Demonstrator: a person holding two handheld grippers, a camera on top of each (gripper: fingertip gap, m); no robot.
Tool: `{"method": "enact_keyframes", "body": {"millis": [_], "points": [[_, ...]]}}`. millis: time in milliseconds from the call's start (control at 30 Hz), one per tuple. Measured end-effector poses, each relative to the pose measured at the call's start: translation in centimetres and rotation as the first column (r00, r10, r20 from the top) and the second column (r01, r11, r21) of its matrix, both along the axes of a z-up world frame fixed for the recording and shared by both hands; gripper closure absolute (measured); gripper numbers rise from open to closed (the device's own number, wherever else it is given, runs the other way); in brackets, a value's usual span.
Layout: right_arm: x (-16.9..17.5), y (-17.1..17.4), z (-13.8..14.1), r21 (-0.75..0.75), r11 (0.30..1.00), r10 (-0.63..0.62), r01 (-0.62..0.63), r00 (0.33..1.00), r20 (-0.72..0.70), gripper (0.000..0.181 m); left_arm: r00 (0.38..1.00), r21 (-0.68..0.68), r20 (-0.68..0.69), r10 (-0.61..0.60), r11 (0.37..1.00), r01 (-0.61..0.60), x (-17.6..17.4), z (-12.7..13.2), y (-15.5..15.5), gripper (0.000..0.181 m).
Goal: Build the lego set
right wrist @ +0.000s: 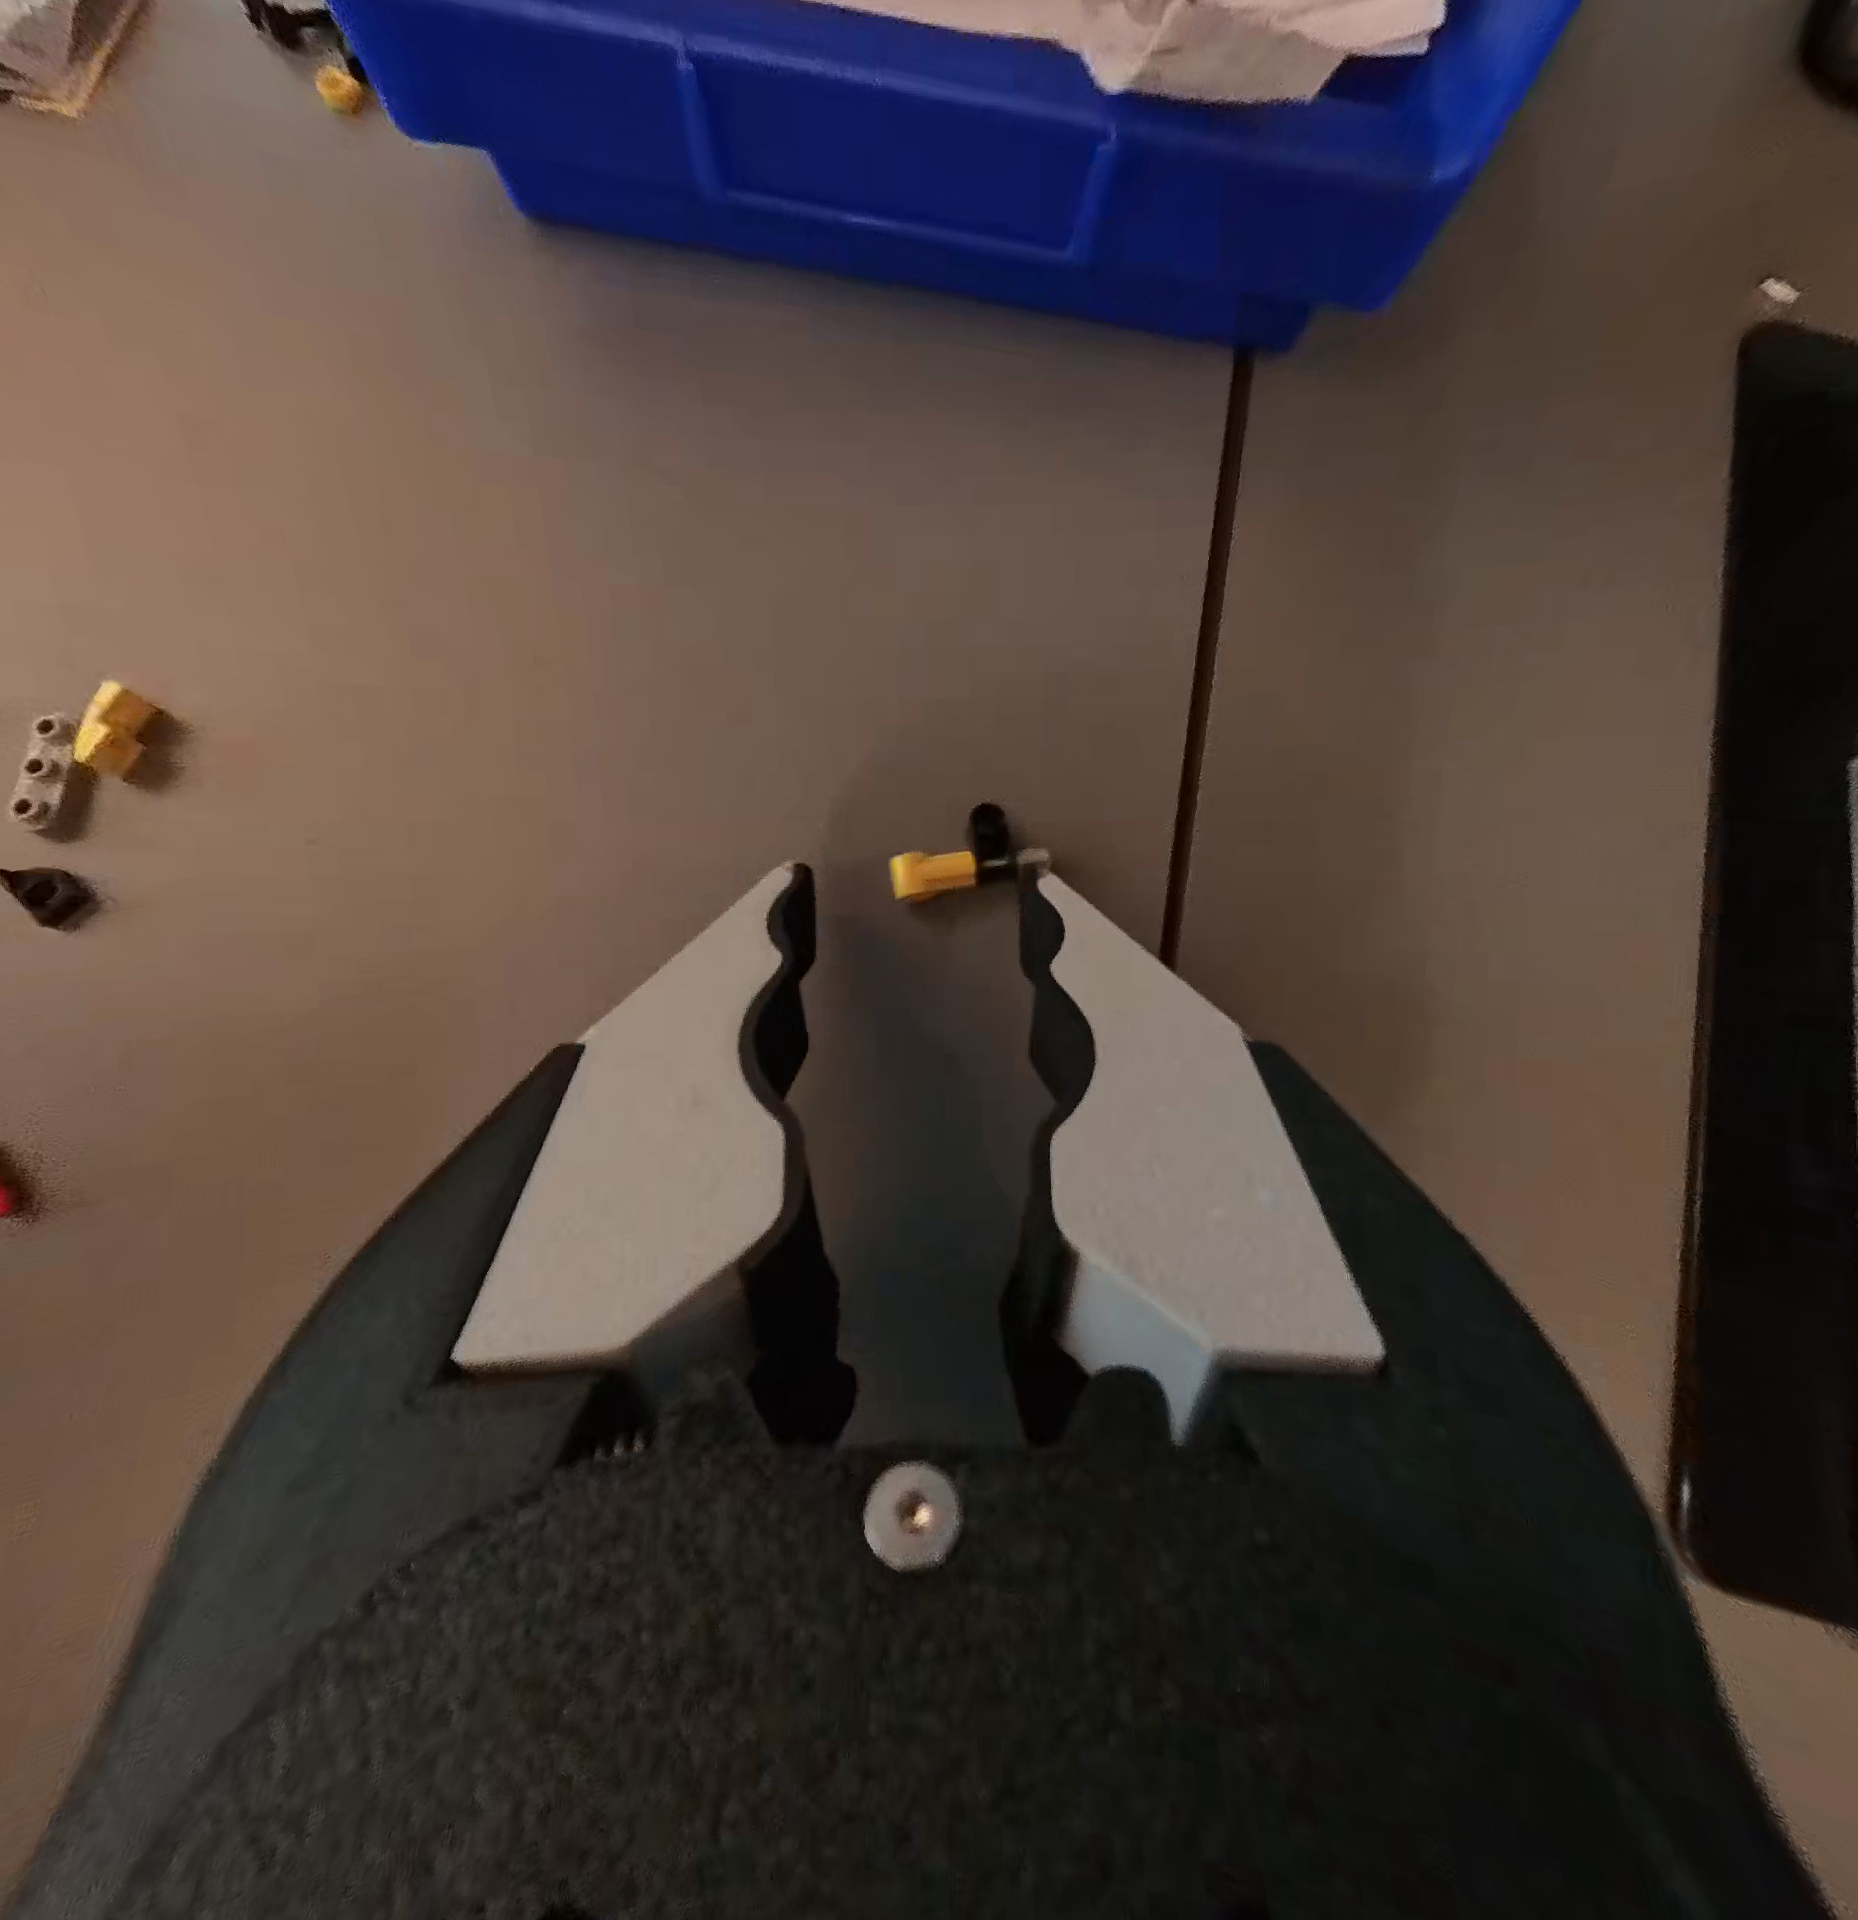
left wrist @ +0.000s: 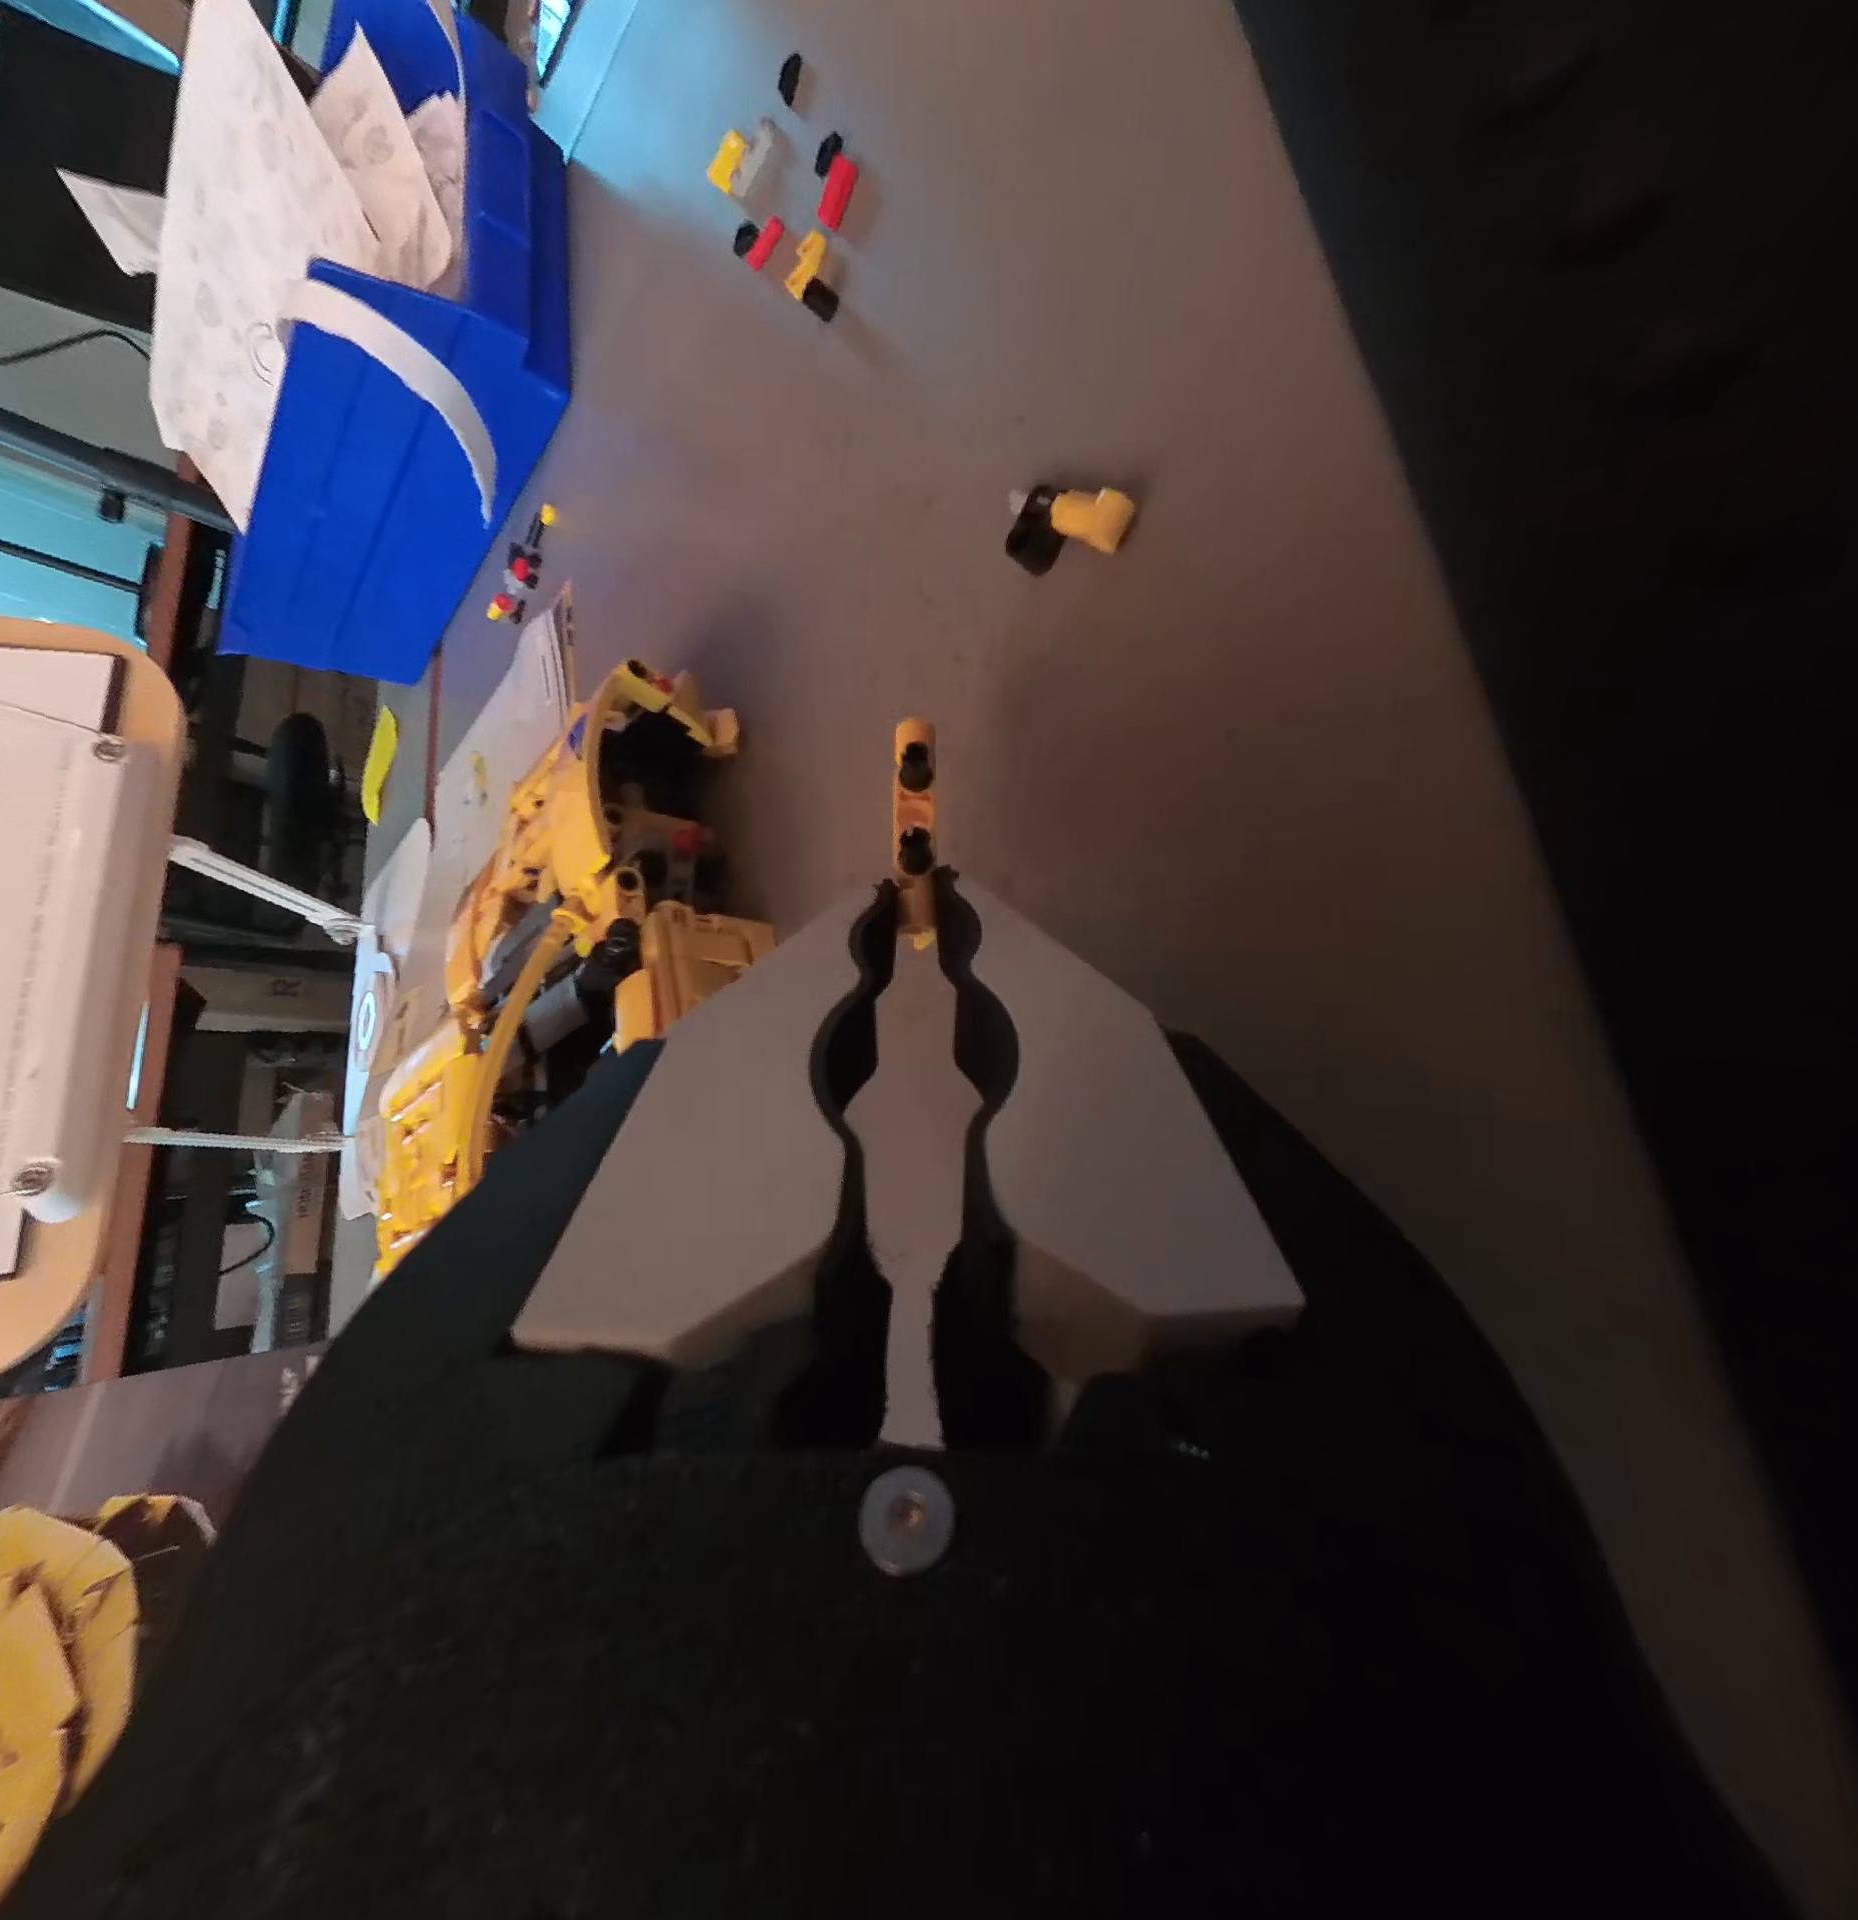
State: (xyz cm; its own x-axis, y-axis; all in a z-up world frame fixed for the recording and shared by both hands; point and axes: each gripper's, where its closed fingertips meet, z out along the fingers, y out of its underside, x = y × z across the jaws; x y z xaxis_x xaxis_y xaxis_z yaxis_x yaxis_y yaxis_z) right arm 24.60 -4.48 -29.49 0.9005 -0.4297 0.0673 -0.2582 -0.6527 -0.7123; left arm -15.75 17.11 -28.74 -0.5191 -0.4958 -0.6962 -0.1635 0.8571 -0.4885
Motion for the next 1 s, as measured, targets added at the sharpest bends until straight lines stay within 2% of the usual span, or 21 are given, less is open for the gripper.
{"method": "enact_keyframes", "body": {"millis": [133,233,267,633,767,1000], "points": [[0.2,1.0,-0.5,0.014,0.999,0.049,-0.049,0.998,-0.045,0.145,1.0,-0.016,-0.008,0.014,1.0,-0.014,0.2,-0.1,0.3,0.174],[-1.8,2.9,0.0,0.095,0.972,0.226,-0.215,0.966,-0.128,0.145,1.0,-0.026,-0.012,0.014,1.0,-0.014,0.2,-0.2,0.1,0.175],[-1.9,3.0,0.1,0.097,0.969,0.241,-0.229,0.961,-0.138,0.145,1.0,-0.028,-0.013,0.012,1.0,-0.012,0.1,-0.2,0.0,0.175],[-1.9,2.3,-0.1,0.022,0.975,0.224,-0.223,0.971,-0.085,0.163,1.0,-0.015,-0.019,0.012,1.0,-0.012,0.1,-0.4,0.1,0.174],[-3.8,2.6,0.0,0.008,0.952,0.303,-0.305,0.943,-0.135,0.163,1.0,-0.013,-0.014,0.012,1.0,-0.012,0.1,-0.4,0.0,0.174],[-3.6,1.9,-0.2,-0.074,0.941,0.328,-0.33,0.944,-0.036,0.157,1.0,-0.003,-0.014,0.012,1.0,-0.012,0.1,-0.2,0.1,0.174]]}}
